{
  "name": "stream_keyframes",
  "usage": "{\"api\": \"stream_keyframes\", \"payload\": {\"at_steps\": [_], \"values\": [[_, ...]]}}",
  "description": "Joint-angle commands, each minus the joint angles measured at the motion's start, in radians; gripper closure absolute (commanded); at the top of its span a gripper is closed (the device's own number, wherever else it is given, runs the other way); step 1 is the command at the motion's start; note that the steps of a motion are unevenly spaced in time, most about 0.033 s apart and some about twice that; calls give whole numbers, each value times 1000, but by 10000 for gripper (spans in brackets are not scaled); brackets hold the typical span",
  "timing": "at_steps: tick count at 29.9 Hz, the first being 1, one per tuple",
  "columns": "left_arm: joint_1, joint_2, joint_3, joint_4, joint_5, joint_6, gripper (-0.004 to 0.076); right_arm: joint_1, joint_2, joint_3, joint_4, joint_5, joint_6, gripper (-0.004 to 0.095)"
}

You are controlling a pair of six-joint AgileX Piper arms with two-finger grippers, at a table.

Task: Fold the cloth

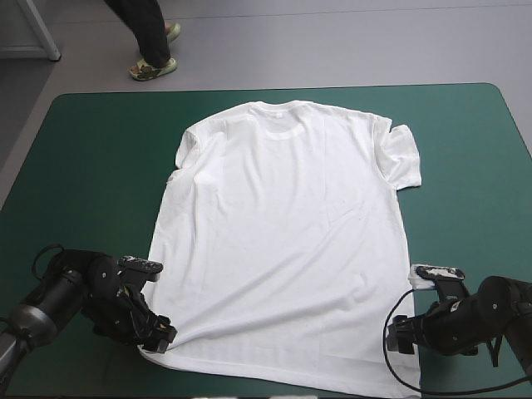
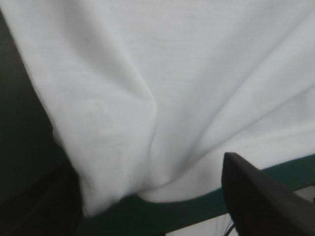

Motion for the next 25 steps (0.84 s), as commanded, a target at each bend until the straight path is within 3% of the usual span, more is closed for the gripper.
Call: {"api": "stream_keyframes", "payload": {"at_steps": [1,5,11,17,25], "values": [[-5,-17,-66,-22,-62,-7,127,-2,-11,-63,18,-16,24,-1],[-5,-17,-201,65,-142,-55,130,-2,-11,-142,-58,-16,72,36],[-3,37,-432,231,-165,-117,130,-2,-11,-256,-158,-11,138,49],[-3,223,-596,232,-270,-111,135,-2,-9,-315,-151,-9,144,49],[34,516,-755,221,-346,-127,135,-2,-9,-323,-151,83,153,49]]}}
